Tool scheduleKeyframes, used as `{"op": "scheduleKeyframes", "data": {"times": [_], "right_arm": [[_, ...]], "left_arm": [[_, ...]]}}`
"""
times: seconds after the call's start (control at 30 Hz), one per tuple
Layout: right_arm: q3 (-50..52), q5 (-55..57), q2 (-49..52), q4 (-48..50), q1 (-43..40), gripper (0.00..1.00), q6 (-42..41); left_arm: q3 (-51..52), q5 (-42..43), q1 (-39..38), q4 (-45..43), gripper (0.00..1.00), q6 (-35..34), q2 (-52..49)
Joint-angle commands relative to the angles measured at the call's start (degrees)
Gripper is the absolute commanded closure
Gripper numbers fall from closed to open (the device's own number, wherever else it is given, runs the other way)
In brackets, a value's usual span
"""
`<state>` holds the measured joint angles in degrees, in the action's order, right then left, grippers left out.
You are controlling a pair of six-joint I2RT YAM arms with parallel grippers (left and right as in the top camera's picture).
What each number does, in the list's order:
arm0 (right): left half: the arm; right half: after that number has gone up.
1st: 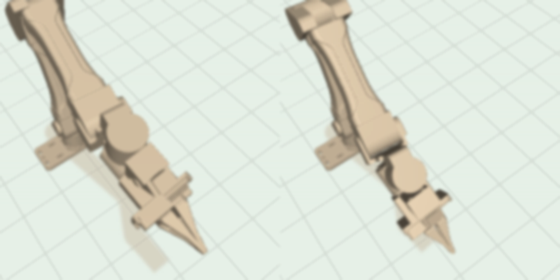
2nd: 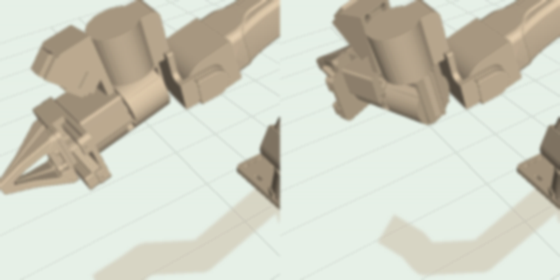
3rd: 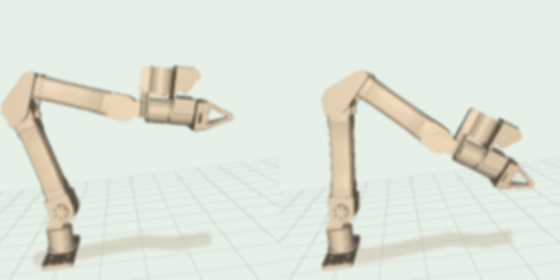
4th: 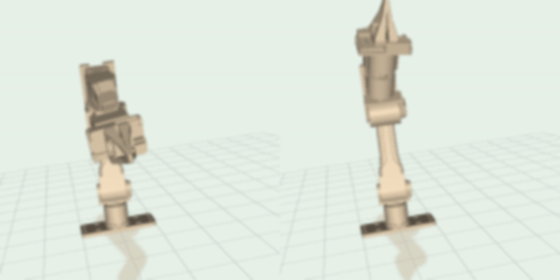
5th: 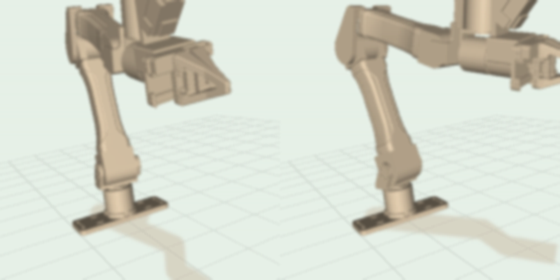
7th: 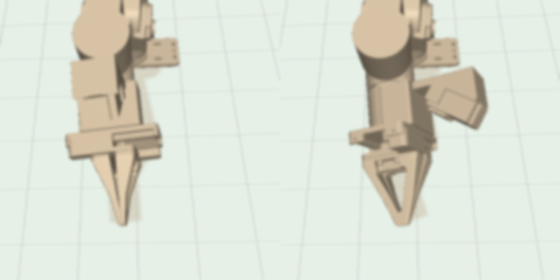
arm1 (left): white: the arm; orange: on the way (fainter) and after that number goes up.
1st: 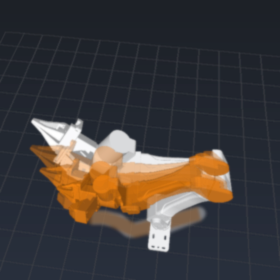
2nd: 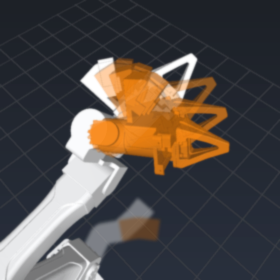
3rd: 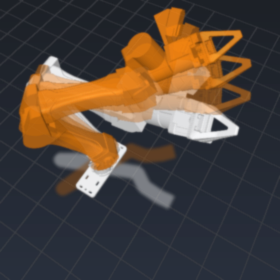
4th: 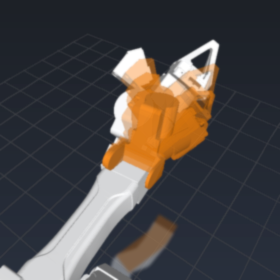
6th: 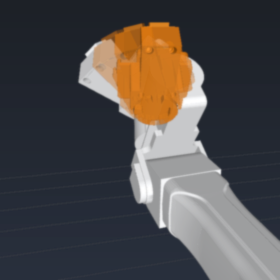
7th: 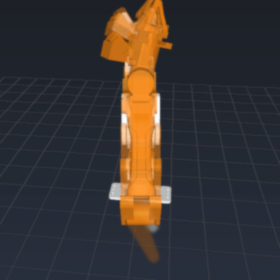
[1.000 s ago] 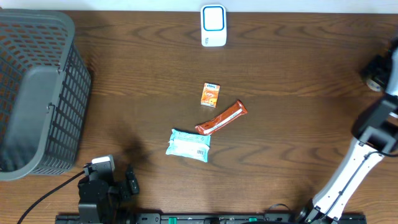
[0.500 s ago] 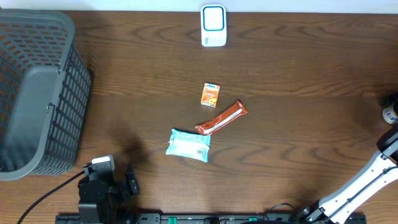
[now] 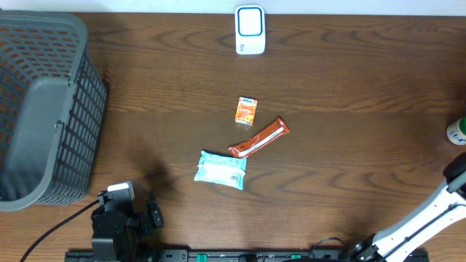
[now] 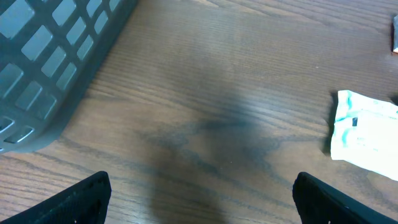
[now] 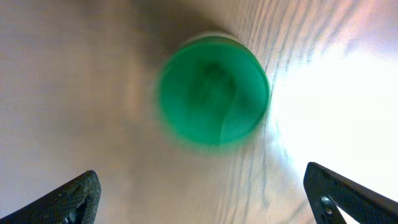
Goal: Scan the item barcode
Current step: 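Reach the right gripper back to the orange Kleenex pack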
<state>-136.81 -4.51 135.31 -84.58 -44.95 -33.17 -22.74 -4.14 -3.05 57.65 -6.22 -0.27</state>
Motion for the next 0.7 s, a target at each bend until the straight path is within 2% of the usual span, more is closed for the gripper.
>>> {"op": "scheduleKeyframes", "data": {"times": [0.0,0.13,0.27,0.4,0.53,0.67], "right_arm": [[-3.0,-4.0,-13.3,-0.7,2.3,0.01,-3.2],[-3.0,-6.4,-20.6,-1.2,8.8,0.01,-2.7],[-3.0,-7.2,-23.2,-1.0,22.9,0.01,5.0],[-2.9,-7.2,-21.0,0.0,36.1,0.01,15.7],[-2.9,-7.1,-16.1,0.8,47.9,0.01,22.7],[-2.9,-6.5,-9.7,2.8,57.4,0.01,38.1]], "left_arm": [[0.0,0.5,0.1,0.3,0.06,-0.5,0.0],[0.0,0.5,0.1,0.3,0.06,-0.5,0.0],[0.0,0.5,0.1,0.3,0.06,-0.5,0.0],[0.0,0.5,0.1,0.3,0.06,-0.5,0.0],[0.0,0.5,0.1,0.3,0.06,-0.5,0.0],[0.0,0.5,0.1,0.3,0.06,-0.5,0.0]]}}
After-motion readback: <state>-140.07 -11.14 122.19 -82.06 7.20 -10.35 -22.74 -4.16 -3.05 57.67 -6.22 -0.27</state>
